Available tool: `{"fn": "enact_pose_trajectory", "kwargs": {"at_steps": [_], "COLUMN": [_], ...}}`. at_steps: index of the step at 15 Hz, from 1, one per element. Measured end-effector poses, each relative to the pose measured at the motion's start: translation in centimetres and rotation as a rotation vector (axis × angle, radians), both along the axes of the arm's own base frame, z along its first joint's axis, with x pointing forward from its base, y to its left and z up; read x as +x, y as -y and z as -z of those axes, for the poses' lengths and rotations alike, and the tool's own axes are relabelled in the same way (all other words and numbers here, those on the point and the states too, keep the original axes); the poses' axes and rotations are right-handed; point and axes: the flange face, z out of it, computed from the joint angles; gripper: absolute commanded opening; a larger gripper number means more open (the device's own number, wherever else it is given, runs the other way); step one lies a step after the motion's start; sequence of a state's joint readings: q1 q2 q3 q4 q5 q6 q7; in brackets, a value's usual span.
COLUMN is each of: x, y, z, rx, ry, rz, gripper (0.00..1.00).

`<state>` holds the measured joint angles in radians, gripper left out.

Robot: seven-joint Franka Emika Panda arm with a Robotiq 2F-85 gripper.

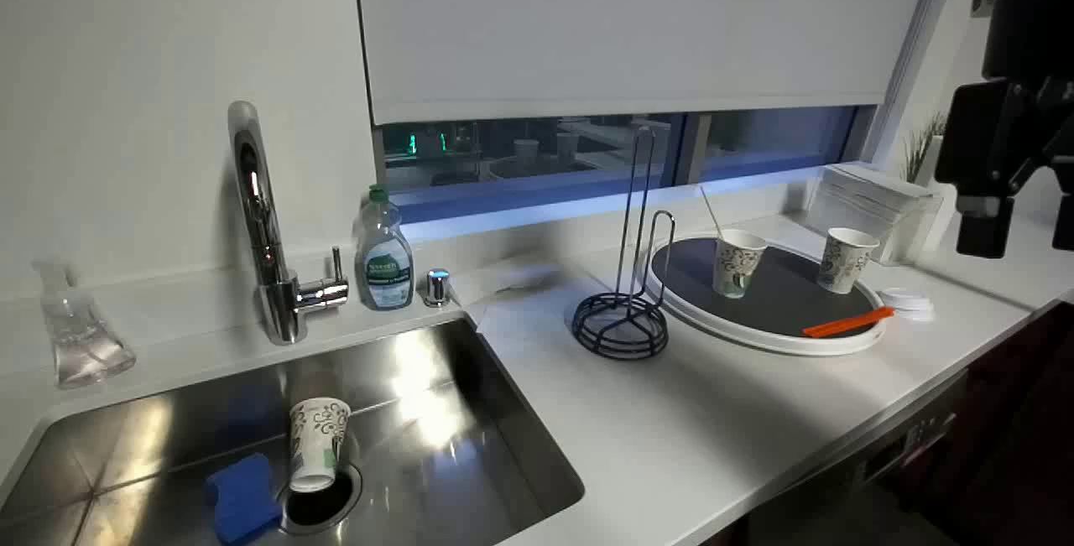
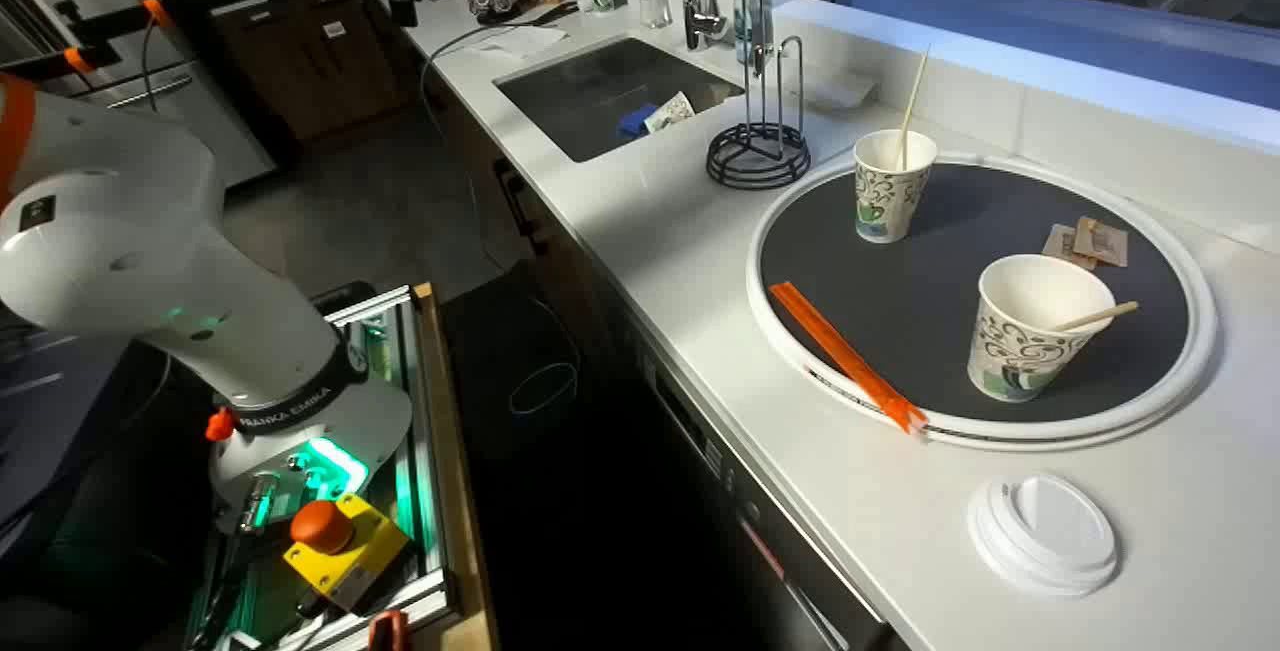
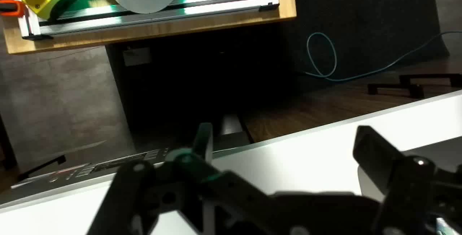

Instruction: Move the cup on the right to the left then exchange the stirrers in the coffee cups.

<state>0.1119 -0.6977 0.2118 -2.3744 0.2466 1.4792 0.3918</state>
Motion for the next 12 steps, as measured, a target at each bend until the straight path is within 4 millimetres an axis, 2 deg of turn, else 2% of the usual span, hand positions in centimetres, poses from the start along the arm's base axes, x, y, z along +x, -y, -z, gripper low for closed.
{"fn": "enact_pose_trajectory", "kwargs": {"at_steps": [8,10,12], "x": [0.0,0.4,1.4], "y": [0.1,0.9,3.3], "z": [0.0,0.0,-0.3], "rx": [0.0,-0.002,0.01], "ry": [0.0,0.0,0.006], "rz": [0.002,0.051,0.145], "gripper": [1.0,1.0,1.0]}}
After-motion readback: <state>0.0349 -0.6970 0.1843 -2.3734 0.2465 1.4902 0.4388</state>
